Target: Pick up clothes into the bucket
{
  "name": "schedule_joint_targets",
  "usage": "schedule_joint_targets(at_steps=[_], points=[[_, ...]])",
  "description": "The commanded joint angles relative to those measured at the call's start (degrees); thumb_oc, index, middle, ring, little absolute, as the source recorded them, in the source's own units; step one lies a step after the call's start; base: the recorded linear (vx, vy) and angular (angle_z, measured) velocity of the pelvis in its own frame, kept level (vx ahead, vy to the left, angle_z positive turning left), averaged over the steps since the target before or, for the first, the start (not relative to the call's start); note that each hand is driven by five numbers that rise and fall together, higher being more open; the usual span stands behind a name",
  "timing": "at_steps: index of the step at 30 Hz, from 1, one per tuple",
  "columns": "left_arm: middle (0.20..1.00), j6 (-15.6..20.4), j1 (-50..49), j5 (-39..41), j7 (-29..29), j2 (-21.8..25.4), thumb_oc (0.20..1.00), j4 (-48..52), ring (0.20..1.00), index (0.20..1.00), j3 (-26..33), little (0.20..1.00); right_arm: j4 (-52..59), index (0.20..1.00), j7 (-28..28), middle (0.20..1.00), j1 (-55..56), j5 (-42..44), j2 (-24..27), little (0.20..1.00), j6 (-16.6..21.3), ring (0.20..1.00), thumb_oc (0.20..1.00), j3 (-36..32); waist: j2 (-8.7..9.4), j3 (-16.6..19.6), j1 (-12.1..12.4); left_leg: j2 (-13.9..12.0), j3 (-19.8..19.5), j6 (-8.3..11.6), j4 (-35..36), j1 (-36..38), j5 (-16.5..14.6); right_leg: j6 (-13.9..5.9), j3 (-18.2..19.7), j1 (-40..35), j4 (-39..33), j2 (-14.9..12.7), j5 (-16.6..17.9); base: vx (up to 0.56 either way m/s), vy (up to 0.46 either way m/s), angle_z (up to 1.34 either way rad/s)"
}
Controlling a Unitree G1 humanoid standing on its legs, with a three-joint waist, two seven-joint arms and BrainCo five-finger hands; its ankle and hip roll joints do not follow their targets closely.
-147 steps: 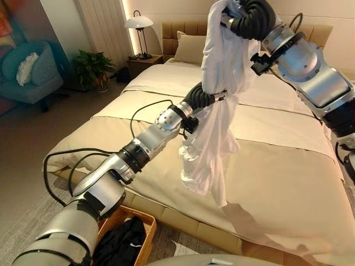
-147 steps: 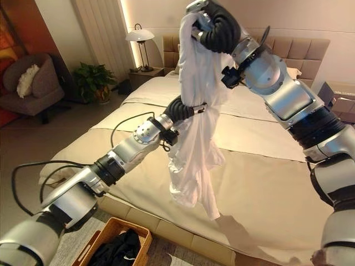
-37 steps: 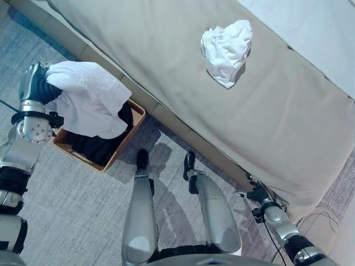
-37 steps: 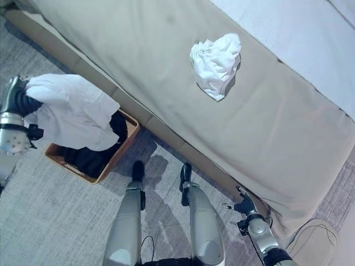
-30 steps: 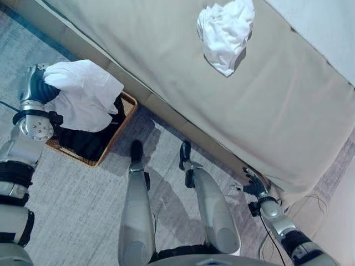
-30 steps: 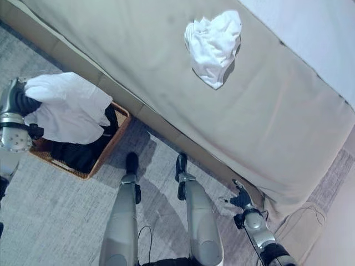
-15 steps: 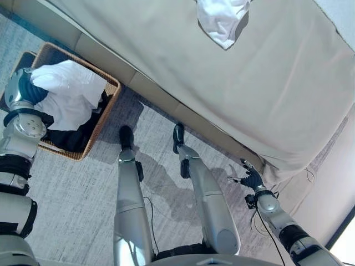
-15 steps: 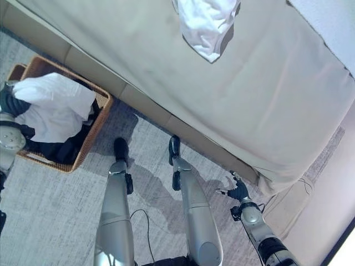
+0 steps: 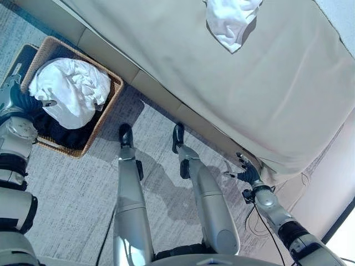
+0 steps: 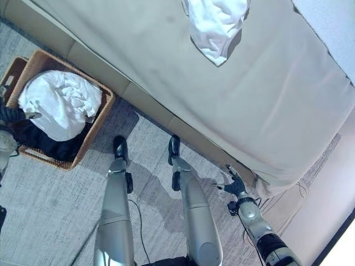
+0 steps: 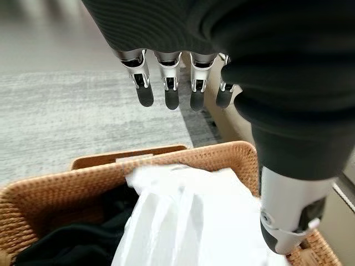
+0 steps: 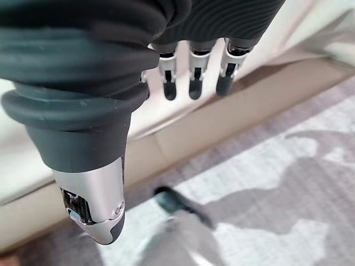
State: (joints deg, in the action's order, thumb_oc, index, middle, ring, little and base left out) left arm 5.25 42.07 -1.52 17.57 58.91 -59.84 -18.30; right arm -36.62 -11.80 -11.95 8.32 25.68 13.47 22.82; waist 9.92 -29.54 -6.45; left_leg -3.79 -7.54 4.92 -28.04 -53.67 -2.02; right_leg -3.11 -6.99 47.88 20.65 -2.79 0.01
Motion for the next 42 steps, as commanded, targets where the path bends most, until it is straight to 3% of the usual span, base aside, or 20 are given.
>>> schedule_joint_targets(at_steps=[1,6,10,11,12,13,14,16,19,20,21,22,24,25,26,28,31,36,39,42], points=[[1.0,-0.08,-2.92,0.75,0.94,4.2,1.0,1.78,1.0,1.0,6.54,1.0,5.67,1.0,-1.5,1.0,1.43,-3.01,4.55,1.0,0.66,1.0,1.0,-1.19,3.42,-0.26,2.14,3.32,2.56,-3.55,-1.72,2.91,-3.62,-4.31,1.65,-2.65,-3.39,-3.55,2.16,-0.08,0.017,0.01],[1.0,2.12,-14.51,4.13,5.55,0.6,1.0,11.79,1.0,1.0,17.66,1.0,17.34,1.0,-2.91,1.0,2.35,-10.23,9.27,1.0,1.37,1.0,1.0,-3.6,1.7,-0.26,3.26,3.93,2.49,-3.33,2.03,5.81,-2.28,-4.34,1.47,-4.26,-3.26,-4.36,1.56,0.0,-0.005,0.03],[1.0,7.57,-27.56,11.09,10.88,-10.96,1.0,27.16,1.0,1.0,26.82,1.0,29.75,1.0,-0.15,1.0,4.29,-4.74,13.67,1.0,5.7,1.0,1.0,-8.45,-1.53,-0.26,4.25,4.96,2.72,-3.43,4.66,9.07,-1.43,-4.16,1.59,-5.43,-0.67,-5.57,-0.13,0.01,0.02,0.06],[1.0,10.79,-29.28,15.0,11.44,-14.57,1.0,30.59,1.0,1.0,27.48,1.0,31.7,1.0,1.67,1.0,4.26,0.54,13.15,1.0,7.21,1.0,1.0,-10.04,-2.53,-0.26,4.86,5.36,2.62,-3.49,5.45,9.86,-1.08,-3.99,1.66,-5.62,0.26,-5.95,-0.67,0.01,0.025,0.06],[1.0,13.19,-30.28,19.02,10.69,-17.58,1.0,33.03,1.0,1.0,27.08,1.0,34.26,1.0,2.61,1.0,4.22,5.06,12.58,1.0,8.27,1.0,1.0,-11.64,-3.46,-0.26,5.1,5.77,2.5,-3.48,6.23,10.67,-0.81,-3.89,1.71,-5.99,0.93,-6.31,-1.24,0.02,0.019,0.09],[1.0,16.21,-31.52,27.3,6.43,-24.1,1.0,33.86,1.0,1.0,25.47,1.0,38.26,1.0,3.33,1.0,3.19,10.37,11.74,1.0,10.12,1.0,1.0,-15.41,-5.62,-0.26,5.65,6.7,2.05,-3.49,8.02,12.71,-0.19,-3.62,1.68,-6.84,2.5,-7.16,-2.56,0.02,0.007,0.13],[1.0,16.22,-31.53,27.35,6.38,-24.18,1.0,33.87,1.0,1.0,25.38,1.0,38.37,1.0,3.4,1.0,3.39,10.44,11.84,1.0,10.07,1.0,1.0,-15.55,-5.74,-0.26,5.63,6.75,1.98,-3.49,8.1,12.8,-0.16,-3.63,1.61,-6.93,2.54,-7.21,-2.62,0.01,0.029,0.26],[1.0,17.35,-31.77,33.92,4.25,-30.46,1.0,33.88,1.0,1.0,23.36,1.0,39.23,1.0,1.88,1.0,0.36,13.38,9.84,1.0,11.52,1.0,1.0,-17.97,-7.56,-0.26,6.03,7.24,1.8,-3.47,9.82,14.84,0.43,-3.32,1.57,-8.02,3.71,-7.83,-3.68,0.01,0.018,0.36],[1.0,18.21,-33.44,39.5,-0.04,-37.14,1.0,34.44,1.0,1.0,19.88,1.0,40.32,1.0,-6.31,1.0,-7.32,8.2,9.3,1.0,12.77,1.0,1.0,-22.81,-10.57,-0.26,6.7,8.05,0.86,-3.51,12.69,18.33,1.37,-3.12,1.3,-9.92,4.72,-8.68,-4.74,0.04,-0.013,0.23],[1.0,18.51,-35.1,39.82,-1.91,-39.61,1.0,35.29,1.0,1.0,16.74,1.0,38.3,1.0,-13.35,1.0,-13.36,1.14,10.03,1.0,11.54,1.0,1.0,-24.83,-12.48,-0.26,7.53,8.45,0.44,-3.47,14.76,20.53,2.01,-3.09,1.31,-11.09,5.11,-9.12,-5.34,0.04,-0.057,0.21],[1.0,18.0,-35.89,39.44,-2.71,-40.64,1.0,35.04,1.0,1.0,14.88,1.0,36.41,1.0,-17.49,1.0,-17.35,-4.05,12.55,1.0,9.5,1.0,1.0,-25.69,-13.42,-0.26,8.01,8.59,0.07,-3.41,15.78,21.65,2.5,-3.0,1.23,-11.8,5.33,-9.37,-5.66,0.03,-0.037,0.18],[1.0,18.01,-35.86,39.42,-2.69,-40.81,1.0,35.03,1.0,1.0,14.87,1.0,36.23,1.0,-17.79,1.0,-17.56,-4.27,12.69,1.0,9.5,1.0,1.0,-25.44,-13.59,-0.26,7.9,8.57,0.0,-3.41,15.94,21.73,2.55,-2.99,1.16,-11.84,5.29,-9.38,-5.67,0.01,-0.026,0.15],[1.0,17.89,-36.91,35.5,-3.79,-39.94,1.0,35.25,1.0,1.0,10.84,1.0,29.05,1.0,-22.99,1.0,-26.53,-8.57,18.45,1.0,5.59,1.0,1.0,-25.11,-15.07,-0.26,9.02,8.67,-0.59,-3.04,17.91,23.56,3.53,-2.86,0.99,-12.58,5.87,-9.74,-6.24,0.01,-0.028,0.16],[1.0,17.53,-37.93,33.79,-5.67,-39.5,1.0,34.61,1.0,1.0,7.45,1.0,22.45,1.0,-25.5,1.0,-33.99,-11.88,23.35,1.0,2.21,1.0,1.0,-22.21,-16.28,-0.26,9.78,8.66,-0.93,-2.95,19.82,25.21,4.37,-2.72,0.94,-13.22,6.45,-9.95,-6.75,0.0,-0.027,0.15],[1.0,17.55,-37.9,33.77,-5.65,-39.71,1.0,34.58,1.0,1.0,7.54,1.0,22.04,1.0,-25.6,1.0,-34.51,-11.82,23.5,1.0,2.32,1.0,1.0,-21.73,-16.4,-0.26,9.61,8.64,-0.96,-2.94,19.98,25.26,4.44,-2.71,0.92,-13.2,6.44,-9.95,-6.77,0.01,-0.024,0.16],[1.0,16.95,-38.53,32.95,-6.71,-39.5,1.0,33.87,1.0,1.0,4.47,1.0,13.46,1.0,-28.23,1.0,-41.82,-15.5,29.39,1.0,-1.65,1.0,1.0,-18.05,-17.32,-0.26,10.59,8.53,-1.61,-2.76,21.3,26.28,5.33,-2.59,0.78,-13.3,7.37,-10.11,-7.28,0.0,-0.04,0.15],[1.0,16.24,-39.9,31.26,-9.2,-39.06,1.0,33.34,1.0,1.0,-1.54,1.0,-1.82,1.0,-28.0,1.0,-55.63,-16.29,35.05,1.0,-5.18,1.0,1.0,-6.41,-18.92,-0.26,11.76,8.21,-2.53,-2.42,23.34,27.2,6.77,-2.12,0.78,-12.51,10.07,-10.15,-8.77,-0.02,-0.097,0.1],[1.0,15.14,-40.37,31.38,-10.39,-40.03,1.0,32.92,1.0,1.0,-5.95,1.0,-15.85,1.0,-25.42,1.0,-64.79,-12.97,35.73,1.0,-5.91,1.0,1.0,3.17,-19.6,-0.26,12.51,7.99,-3.79,-2.07,23.74,26.81,7.44,-1.62,0.76,-10.88,12.7,-9.89,-9.98,-0.02,-0.116,0.14],[1.0,13.93,-40.48,31.68,-12.79,-39.95,1.0,33.67,1.0,1.0,-11.27,1.0,-27.81,1.0,-19.91,1.0,-70.39,-12.3,34.59,1.0,-6.87,1.0,1.0,12.17,-19.68,-0.26,13.12,7.59,-4.53,-1.67,22.84,24.74,7.83,-1.15,0.49,-8.47,14.46,-9.43,-10.77,-0.04,-0.132,0.09],[1.0,13.36,-40.31,32.04,-13.57,-39.76,1.0,34.23,1.0,1.0,-13.44,1.0,-32.29,1.0,-17.1,1.0,-72.52,-11.6,34.11,1.0,-7.02,1.0,1.0,15.56,-19.8,-0.26,13.41,7.37,-4.78,-1.52,22.63,23.54,8.14,-1.13,0.28,-7.35,14.9,-9.34,-10.8,-0.03,-0.087,0.09]])
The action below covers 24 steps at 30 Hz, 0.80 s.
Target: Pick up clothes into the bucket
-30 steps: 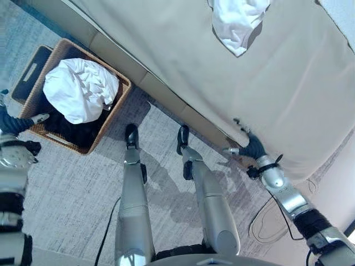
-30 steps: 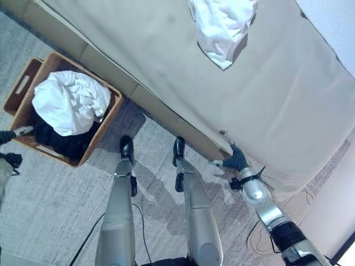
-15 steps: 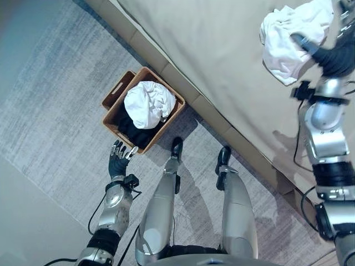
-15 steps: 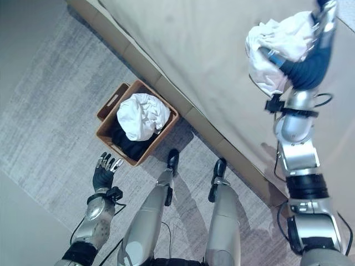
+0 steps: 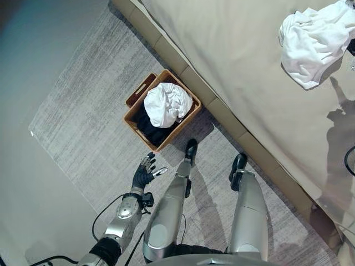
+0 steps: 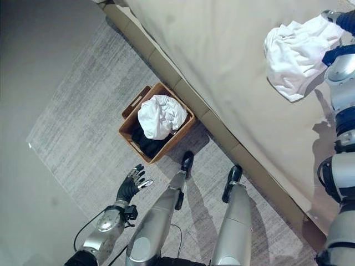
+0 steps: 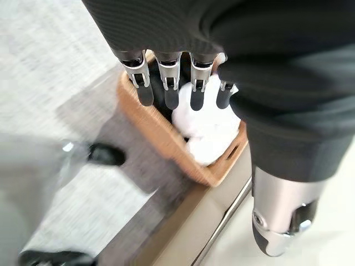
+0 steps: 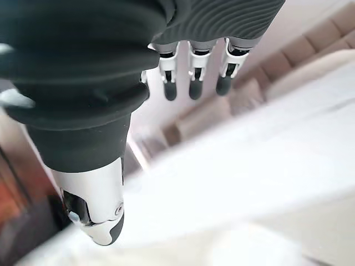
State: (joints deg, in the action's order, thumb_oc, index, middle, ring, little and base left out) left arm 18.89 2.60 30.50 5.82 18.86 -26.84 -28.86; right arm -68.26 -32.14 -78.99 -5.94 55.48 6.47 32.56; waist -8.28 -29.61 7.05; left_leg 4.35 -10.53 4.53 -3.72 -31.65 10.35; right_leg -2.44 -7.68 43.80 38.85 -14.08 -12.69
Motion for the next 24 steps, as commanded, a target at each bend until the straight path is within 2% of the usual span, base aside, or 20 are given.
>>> schedule_joint_targets(at_steps=[1,3,4,5,6,7,13,16,21,22,23,24], points=[[1.0,-0.29,-0.81,0.03,-1.82,0.19,1.0,1.22,1.0,1.0,-2.85,1.0,-0.8,1.0,3.28,1.0,-5.77,2.7,4.27,1.0,0.04,1.0,1.0,6.08,-1.67,-0.19,-0.14,-0.77,-1.77,-1.12,-1.71,1.46,-4.23,-1.8,0.99,-3.2,-3.28,1.96,1.9,-0.03,-0.095,0.12],[1.0,-0.83,-0.98,0.89,-2.56,0.67,1.0,2.77,1.0,1.0,-4.54,1.0,-4.04,1.0,7.46,1.0,-6.88,3.03,3.58,1.0,0.32,1.0,1.0,10.17,-1.86,-0.19,0.51,-1.28,-2.03,-0.76,-2.03,-1.7,-3.35,-1.58,0.57,0.5,-1.91,2.47,1.87,-0.05,-0.116,0.1],[1.0,-0.83,-0.97,0.89,-2.56,0.66,1.0,2.78,1.0,1.0,-4.53,1.0,-4.06,1.0,7.47,1.0,-6.93,3.03,3.59,1.0,0.34,1.0,1.0,10.21,-1.85,-0.19,0.51,-1.27,-2.02,-0.75,-2.04,-1.73,-3.35,-1.58,0.59,0.55,-1.88,2.47,1.86,0.05,-0.142,0.04],[1.0,-0.88,-1.27,1.02,-2.52,1.04,1.0,3.27,1.0,1.0,-4.87,1.0,-4.76,1.0,8.48,1.0,-7.26,3.06,3.47,1.0,0.31,1.0,1.0,11.61,-1.56,-0.19,0.5,-0.99,-2.31,-0.54,-1.84,-1.86,-4.31,-1.96,0.8,1.02,-0.72,2.17,-0.33,-0.02,-0.059,0.01],[1.0,-0.87,-1.07,0.98,-2.51,1.06,1.0,3.36,1.0,1.0,-4.76,1.0,-4.8,1.0,8.45,1.0,-7.54,3.07,3.5,1.0,0.34,1.0,1.0,11.59,-1.95,-0.19,0.77,-1.26,-2.36,-0.55,-2.05,-3.24,-2.91,-1.62,0.3,2.06,-1.27,2.4,1.7,0.05,-0.142,0.1],[1.0,-0.66,-1.34,0.78,-2.4,1.58,1.0,3.99,1.0,1.0,-4.65,1.0,-5.18,1.0,9.96,1.0,-7.4,2.27,3.15,1.0,0.61,1.0,1.0,13.09,-1.77,-0.19,0.71,-1.04,-2.62,-0.42,-1.64,-3.17,-3.8,-1.94,0.44,2.62,0.03,2.02,-0.65,-0.02,-0.054,0.1],[1.0,-0.36,-1.83,1.59,-1.96,2.36,1.0,5.8,1.0,1.0,-3.31,1.0,-6.7,1.0,12.6,1.0,-7.54,2.72,2.97,1.0,0.53,1.0,1.0,14.23,-2.45,-0.19,1.56,-0.84,-3.45,-0.22,-1.41,-6.52,-2.71,-1.76,-0.3,6.45,1.52,1.56,-1.14,0.0,-0.043,0.06],[1.0,-0.59,-2.01,2.39,-1.89,2.37,1.0,6.44,1.0,1.0,-2.49,1.0,-6.43,1.0,15.89,1.0,-6.65,3.68,2.64,1.0,0.73,1.0,1.0,14.88,-2.81,-0.19,2.26,-0.69,-3.75,-0.09,-1.68,-8.46,-2.22,-1.71,-0.73,8.54,2.49,1.27,-1.32,-0.01,-0.037,0.05],[1.0,-1.2,-2.12,2.54,-2.57,2.25,1.0,6.4,1.0,1.0,-2.67,1.0,-4.63,1.0,19.01,1.0,-5.32,5.12,1.64,1.0,1.31,1.0,1.0,15.93,-2.65,-0.19,2.68,-0.46,-4.05,-0.08,-1.93,-10.16,-1.99,-1.69,-0.99,10.24,2.86,0.97,-1.16,0.0,-0.016,0.09],[1.0,-1.29,-2.03,2.53,-2.65,2.13,1.0,6.07,1.0,1.0,-2.74,1.0,-3.97,0.84,19.61,0.84,-4.83,5.77,1.33,0.84,1.59,0.84,0.84,15.87,-2.53,-0.19,2.77,-0.43,-4.05,-0.09,-2.04,-10.46,-2.0,-1.65,-0.93,10.58,2.86,0.96,-1.09,0.02,0.005,0.07],[1.0,-1.53,-1.92,2.43,-2.85,2.13,1.0,5.82,1.0,1.0,-2.89,1.0,-2.99,0.627,20.54,0.627,-4.28,6.5,1.05,0.627,1.91,0.627,0.627,15.99,-2.43,-0.19,2.74,-0.41,-4.0,-0.1,-2.16,-10.61,-2.05,-1.69,-0.88,10.77,2.81,0.96,-1.0,0.0,0.0,0.0],[1.0,-1.58,-1.89,2.36,-3.01,2.26,1.0,5.82,1.0,1.0,-3.0,1.0,-1.9,0.2,21.04,0.2,-4.18,6.96,0.88,0.2,2.18,0.2,0.2,16.3,-2.25,-0.19,2.71,-0.41,-3.95,-0.12,-2.18,-10.74,-2.05,-1.69,-0.84,10.76,2.64,0.95,-0.91,0.0,0.0,0.0]])
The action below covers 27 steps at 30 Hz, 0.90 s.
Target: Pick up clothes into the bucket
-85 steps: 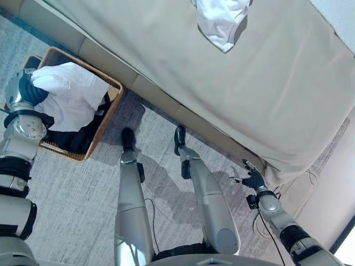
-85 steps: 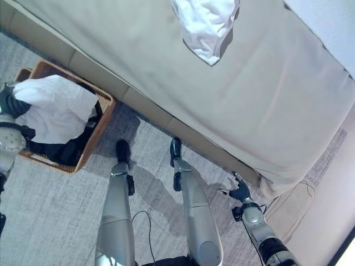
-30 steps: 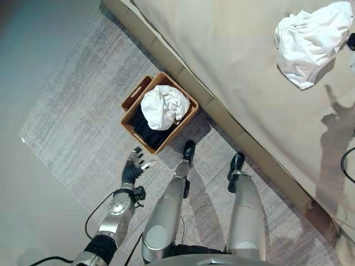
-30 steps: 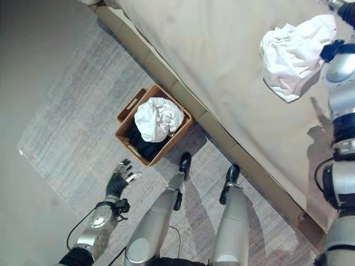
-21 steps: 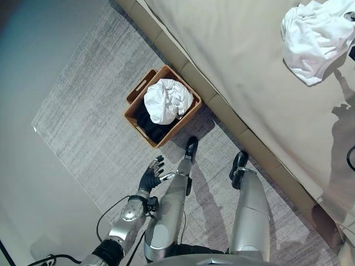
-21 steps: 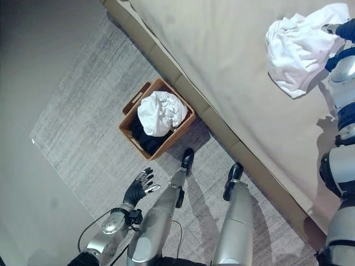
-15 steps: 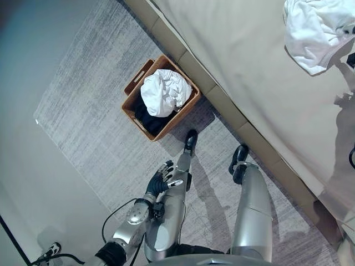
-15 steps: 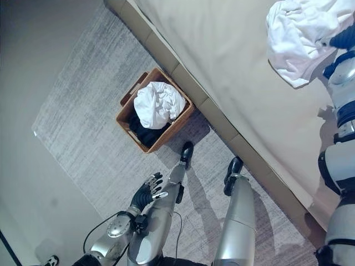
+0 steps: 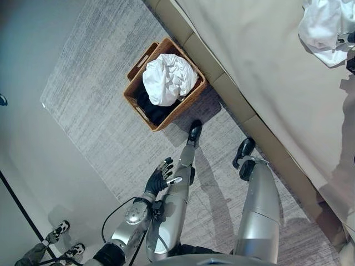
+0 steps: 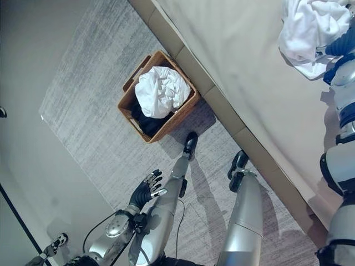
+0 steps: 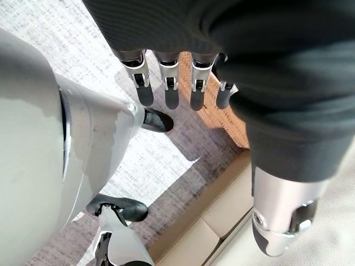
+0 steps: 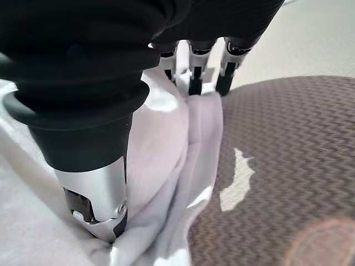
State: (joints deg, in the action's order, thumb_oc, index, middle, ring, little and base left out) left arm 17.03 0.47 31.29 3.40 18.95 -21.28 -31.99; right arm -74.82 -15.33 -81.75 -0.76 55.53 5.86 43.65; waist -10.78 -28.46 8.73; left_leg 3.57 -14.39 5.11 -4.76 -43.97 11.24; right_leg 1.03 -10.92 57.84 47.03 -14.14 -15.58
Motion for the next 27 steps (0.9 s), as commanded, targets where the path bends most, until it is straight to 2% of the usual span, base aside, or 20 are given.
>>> schedule_joint_targets(at_steps=[1,7,12,16,17,18,22,27], points=[[1.0,0.3,0.16,1.66,-0.7,2.15,1.0,0.33,1.0,1.0,0.01,1.0,5.27,0.2,4.35,0.2,-1.14,2.37,0.66,0.2,2.89,0.2,0.2,5.01,0.35,-1.33,1.01,0.46,-0.13,-0.7,-1.17,1.55,-2.97,-5.17,2.29,-3.34,-5.71,1.02,2.08,0.0,0.0,0.0],[1.0,0.44,1.53,1.71,-0.72,2.1,1.0,-0.22,1.0,1.0,-0.41,1.0,8.36,0.2,3.55,0.2,0.98,4.48,-0.79,0.2,4.06,0.2,0.2,3.72,1.18,-1.33,0.53,0.78,0.28,-0.77,-1.77,2.16,-3.48,-5.55,2.46,-4.76,-7.3,0.94,3.11,0.0,0.021,-0.01],[1.0,1.0,2.28,1.65,-0.49,2.44,1.0,0.51,1.0,1.0,0.35,1.0,10.84,0.2,2.57,0.2,1.89,6.07,-1.01,0.2,4.69,0.2,0.2,2.33,2.08,-1.33,-0.22,1.32,1.29,-0.98,-4.42,3.24,-5.27,-5.76,3.11,-6.92,-8.6,1.0,4.28,-0.01,0.064,-0.01],[1.0,1.91,3.73,1.19,0.22,3.02,1.0,0.37,1.0,1.0,2.28,1.0,15.38,0.2,0.88,0.2,3.34,7.33,-0.75,0.2,5.47,0.2,0.2,-0.2,4.34,-1.33,-1.56,1.77,3.44,-1.2,-9.3,6.16,-8.84,-6.01,4.56,-12.39,-11.41,2.04,6.27,-0.05,0.137,-0.08],[1.0,2.13,4.8,0.82,0.36,3.43,1.0,0.47,1.0,1.0,2.94,1.0,16.81,0.2,0.51,0.2,3.57,7.26,-0.37,0.2,5.75,0.2,0.2,-0.97,4.56,-1.33,-1.66,1.51,3.93,-1.35,-9.92,5.72,-7.88,-5.78,4.44,-13.05,-13.29,2.43,8.87,-0.09,0.15,-0.28],[1.0,2.29,5.17,0.48,0.31,3.72,1.0,0.48,1.0,1.0,3.28,1.0,17.73,0.2,0.57,0.2,3.99,7.23,-0.15,0.2,5.95,0.2,0.2,-1.31,5.02,-1.33,-2.02,1.46,4.49,-1.48,-10.61,6.84,-8.59,-5.88,4.62,-14.61,-14.0,2.43,9.21,-0.09,0.144,-0.37],[1.0,3.05,6.86,-1.17,0.03,6.22,1.0,0.42,1.0,1.0,4.57,1.0,20.8,0.2,0.7,0.2,5.08,7.16,0.48,0.2,6.31,0.2,0.2,-1.83,7.01,-1.33,-3.71,1.11,6.99,-2.27,-12.83,12.42,-11.36,-6.77,6.55,-21.59,-17.86,3.38,11.26,0.0,0.146,-0.38],[1.0,4.18,11.32,-2.07,-0.1,8.7,1.0,1.86,1.0,1.0,6.82,1.0,28.54,0.2,0.85,0.2,10.32,7.98,2.45,0.2,7.55,0.2,0.2,-5.44,9.82,-1.1,-5.6,0.6,10.58,-3.37,-11.53,22.83,-13.51,-8.33,8.96,-32.27,-24.97,4.24,14.5,0.02,0.144,-0.56]])
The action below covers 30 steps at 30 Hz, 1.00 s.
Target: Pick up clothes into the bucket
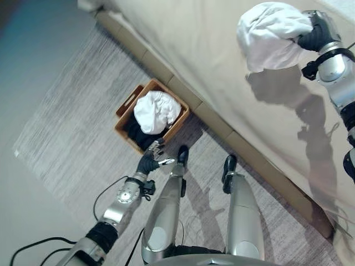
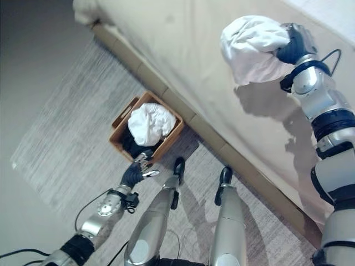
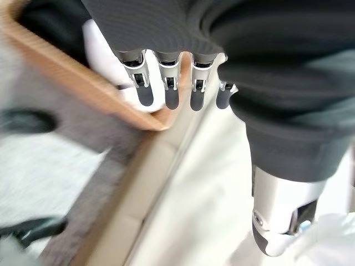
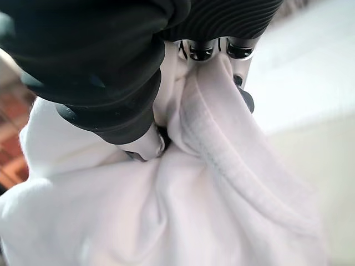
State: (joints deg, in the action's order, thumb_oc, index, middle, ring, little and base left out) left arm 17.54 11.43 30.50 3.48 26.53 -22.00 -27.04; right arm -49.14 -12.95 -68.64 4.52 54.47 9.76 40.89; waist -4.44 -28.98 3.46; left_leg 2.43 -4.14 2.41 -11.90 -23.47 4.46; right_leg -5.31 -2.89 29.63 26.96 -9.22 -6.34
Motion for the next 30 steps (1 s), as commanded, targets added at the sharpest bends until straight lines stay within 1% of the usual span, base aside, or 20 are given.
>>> schedule_joint_targets(at_steps=[1,2,4,6,7,8,9,11,12,13,14,15,16,17,18,22,24,26,27,30], points=[[1.0,3.98,1.87,-2.07,0.19,1.75,1.0,3.27,1.0,1.0,2.33,1.0,4.76,0.2,-1.2,0.2,-0.82,2.53,4.04,0.2,3.83,0.2,0.2,-3.56,4.12,0.61,-0.85,1.66,0.82,-0.83,-3.96,3.58,-7.07,-2.32,1.28,-5.56,-6.34,-0.64,5.9,0.06,0.089,-0.42],[1.0,4.16,3.2,-3.75,0.74,2.27,1.0,3.42,1.0,1.0,2.5,1.0,5.89,0.2,-1.08,0.2,0.77,2.1,4.41,0.2,3.86,0.2,0.2,-4.27,4.6,1.83,-1.15,1.64,1.19,-1.0,-3.56,4.75,-7.37,-2.58,1.57,-6.89,-7.66,-0.72,6.4,0.09,0.085,-0.25],[1.0,4.89,7.25,-11.06,3.18,4.25,1.0,4.61,1.0,1.0,1.13,1.0,9.58,0.2,-0.68,0.2,4.38,2.24,4.98,0.2,4.58,0.2,0.2,-6.16,5.35,4.0,-1.83,1.68,1.95,-1.3,-2.12,7.38,-7.85,-3.17,1.72,-9.46,-10.19,-0.82,7.24,0.11,0.071,-0.38],[1.0,4.85,9.7,-13.68,4.29,4.0,1.0,4.45,1.0,1.0,0.96,1.0,13.41,0.2,-0.05,0.2,8.41,1.99,5.6,0.2,4.87,0.2,0.2,-8.59,5.98,6.38,-2.47,1.84,2.44,-1.43,-0.41,9.74,-7.95,-3.61,1.5,-11.95,-12.56,-1.0,8.05,0.14,0.052,-0.2],[1.0,4.73,11.78,-15.38,5.43,2.74,1.0,4.47,1.0,1.0,0.93,1.0,16.6,0.2,0.83,0.2,12.07,2.32,5.75,0.2,5.1,0.2,0.2,-10.91,6.55,9.04,-3.18,1.9,2.67,-1.48,1.63,11.72,-7.89,-4.01,1.24,-14.13,-15.21,-0.99,8.74,0.1,0.025,-0.1],[1.0,4.72,11.78,-15.4,5.44,2.76,1.0,4.48,1.0,1.0,0.83,1.0,16.76,0.2,0.84,0.2,12.35,2.29,5.79,0.2,5.05,0.2,0.2,-11.15,6.56,9.06,-3.12,1.89,2.63,-1.48,1.75,11.82,-7.85,-4.01,1.2,-14.26,-15.36,-0.98,8.79,0.09,0.022,-0.13],[1.0,4.77,12.5,-15.63,5.3,2.26,1.0,4.73,1.0,1.0,0.53,1.0,17.55,0.2,1.22,0.2,13.17,2.12,6.05,0.2,5.05,0.2,0.2,-11.59,6.76,10.06,-3.35,1.9,2.71,-1.46,2.62,12.75,-7.76,-4.12,1.1,-15.1,-16.16,-0.95,9.09,0.04,0.017,-0.08],[1.0,4.44,15.74,-16.46,4.96,1.62,1.0,7.18,1.0,1.0,-0.05,1.0,19.2,0.2,2.88,0.2,15.6,2.06,6.36,0.2,4.75,0.2,0.2,-12.68,7.18,13.33,-4.02,1.55,3.23,-1.45,4.8,15.3,-7.55,-4.43,0.57,-17.84,-18.49,-0.95,9.44,0.09,0.016,-0.09],[1.0,4.4,15.73,-16.46,4.96,1.64,1.0,7.22,1.0,1.0,-0.11,1.0,19.29,0.2,2.9,0.2,15.77,2.05,6.39,0.2,4.72,0.2,0.2,-12.83,7.2,13.27,-3.96,1.54,3.22,-1.45,4.91,15.46,-7.52,-4.43,0.54,-17.99,-18.59,-0.94,9.46,0.11,0.003,-0.14],[1.0,4.25,18.28,-16.84,4.67,1.71,1.0,9.18,1.0,1.0,-0.68,1.0,20.56,0.2,4.07,0.2,16.98,1.94,6.22,0.2,4.43,0.2,0.2,-12.98,7.34,15.33,-4.29,1.15,3.46,-1.37,6.01,17.15,-7.49,-4.53,0.31,-19.66,-19.37,-1.05,9.38,0.06,-0.002,-0.1],[1.0,4.21,18.28,-16.85,4.67,1.72,1.0,9.21,1.0,1.0,-0.73,1.0,20.65,0.2,4.08,0.2,17.15,1.93,6.25,0.2,4.39,0.2,0.2,-13.13,7.35,15.26,-4.25,1.14,3.44,-1.37,6.12,17.31,-7.47,-4.53,0.27,-19.82,-19.44,-1.04,9.38,0.12,-0.011,-0.1],[1.0,3.72,20.0,-16.47,3.93,1.38,1.0,10.54,1.0,1.0,-1.28,1.0,21.85,0.2,5.54,0.2,18.61,1.74,6.54,0.2,4.01,0.2,0.2,-13.32,7.4,17.15,-4.53,0.93,3.52,-1.34,7.26,18.86,-7.43,-4.48,-0.03,-21.22,-20.03,-0.91,9.19,0.06,-0.01,-0.06],[1.0,3.68,19.99,-16.47,3.92,1.38,1.0,10.58,1.0,1.0,-1.31,1.0,21.91,0.2,5.56,0.2,18.71,1.74,6.57,0.2,3.98,0.2,0.2,-13.41,7.39,17.1,-4.51,0.93,3.5,-1.33,7.35,18.98,-7.4,-4.47,-0.06,-21.33,-20.07,-0.9,9.19,0.11,-0.025,-0.03],[1.0,3.33,22.32,-16.7,3.45,1.33,1.0,11.94,1.0,1.0,-1.94,1.0,23.12,0.2,6.96,0.2,19.58,1.38,6.59,0.2,3.68,0.2,0.2,-13.03,7.44,18.86,-4.78,0.46,3.4,-1.24,8.55,20.49,-7.28,-4.49,-0.32,-22.72,-20.66,-0.69,8.95,0.05,-0.017,0.0],[1.0,3.3,22.32,-16.69,3.44,1.34,1.0,11.96,1.0,1.0,-1.97,1.0,23.17,0.2,6.98,0.2,19.69,1.38,6.62,0.2,3.66,0.2,0.2,-13.13,7.44,18.8,-4.76,0.44,3.37,-1.24,8.68,20.65,-7.24,-4.48,-0.36,-22.87,-20.74,-0.67,8.96,0.08,-0.029,0.02],[1.0,2.39,26.53,-17.82,2.39,1.12,1.0,13.58,1.0,1.0,-3.53,1.0,26.67,0.2,10.25,0.2,21.5,0.65,7.88,0.2,3.11,0.2,0.2,-12.05,7.7,22.05,-5.32,-0.32,3.52,-0.8,10.68,23.53,-7.12,-4.39,-1.21,-25.99,-22.7,-0.33,8.78,0.09,-0.039,0.11],[1.0,1.78,29.84,-21.02,2.5,1.99,1.0,14.02,1.0,1.0,-4.72,1.0,28.16,0.2,11.75,0.2,22.34,0.66,8.2,0.2,2.93,0.2,0.2,-11.64,7.65,23.91,-5.39,-0.58,3.51,-0.72,11.22,25.15,-7.45,-4.34,-1.38,-27.89,-23.64,-0.1,8.5,0.1,-0.041,0.0],[1.0,1.8,30.74,-22.09,2.52,2.01,1.0,13.92,1.0,1.0,-5.1,1.0,28.6,0.2,12.3,0.2,22.53,0.83,8.11,0.2,3.03,0.2,0.2,-11.61,7.61,24.39,-5.37,-0.7,3.48,-0.73,11.45,25.7,-7.56,-4.29,-1.46,-28.54,-23.94,-0.07,8.44,0.06,-0.028,-0.03],[1.0,1.64,32.37,-25.03,3.23,2.22,1.0,14.04,1.0,1.0,-5.38,1.0,29.99,0.2,13.31,0.2,22.97,0.44,8.11,0.2,3.06,0.2,0.2,-11.33,7.63,25.13,-5.33,-0.92,3.49,-0.69,11.69,26.46,-7.72,-4.25,-1.43,-29.36,-24.3,0.14,8.27,0.06,-0.035,-0.03],[1.0,1.35,33.08,-26.48,3.08,1.94,1.0,13.9,1.0,1.0,-5.74,1.0,31.42,0.2,14.18,0.2,23.72,0.72,8.25,0.2,3.0,0.2,0.2,-11.66,7.58,25.85,-5.37,-1.08,3.66,-0.61,11.99,27.15,-7.8,-4.18,-1.58,-30.28,-24.82,0.21,8.17,0.05,-0.026,-0.02]])
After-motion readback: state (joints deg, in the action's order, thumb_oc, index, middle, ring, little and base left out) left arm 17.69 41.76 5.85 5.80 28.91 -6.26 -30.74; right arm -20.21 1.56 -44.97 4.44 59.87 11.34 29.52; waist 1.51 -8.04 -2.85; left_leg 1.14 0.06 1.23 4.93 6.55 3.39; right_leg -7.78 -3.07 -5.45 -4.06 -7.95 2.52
